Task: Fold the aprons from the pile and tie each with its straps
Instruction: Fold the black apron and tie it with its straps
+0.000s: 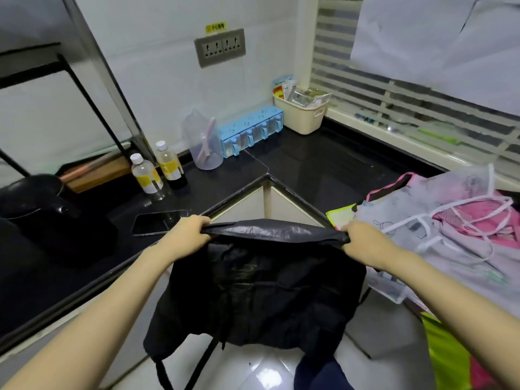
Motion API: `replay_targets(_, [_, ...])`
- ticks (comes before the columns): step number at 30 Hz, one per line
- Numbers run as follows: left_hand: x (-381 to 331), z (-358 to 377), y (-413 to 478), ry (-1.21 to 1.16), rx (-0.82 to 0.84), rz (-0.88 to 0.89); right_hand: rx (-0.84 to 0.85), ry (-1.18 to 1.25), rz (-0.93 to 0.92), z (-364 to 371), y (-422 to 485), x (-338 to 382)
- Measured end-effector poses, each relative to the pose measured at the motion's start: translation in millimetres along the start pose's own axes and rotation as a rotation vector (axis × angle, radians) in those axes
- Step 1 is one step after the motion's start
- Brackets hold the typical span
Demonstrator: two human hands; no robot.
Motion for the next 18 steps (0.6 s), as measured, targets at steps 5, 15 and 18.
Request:
replay_targets(5, [-25.6,23.2,10.0,-0.323,0.414,0.052,0.030,0.061,-0.086,-33.4,14.1,-23.9])
replay_targets(15, [-91.8,-75.8,130.9,0.339,0.002,0.117,-0.183,0.179,-0.106,-176.5,52.7,-61.4])
replay_targets(18, [-114.0,-91.8,178.3,0.157,-0.035,0.085,-0.262,0.234,-0.114,-226.4,71.4,-81.6])
Point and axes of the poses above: each hand's wrist, its own y-axis towards the middle knuckle, its own z-axis out of the palm, x = y × z, the point moved 10 cm from there along y, towards the middle knuckle, and after that the axes turned 13 degrees about z, right-handed, at the moved point
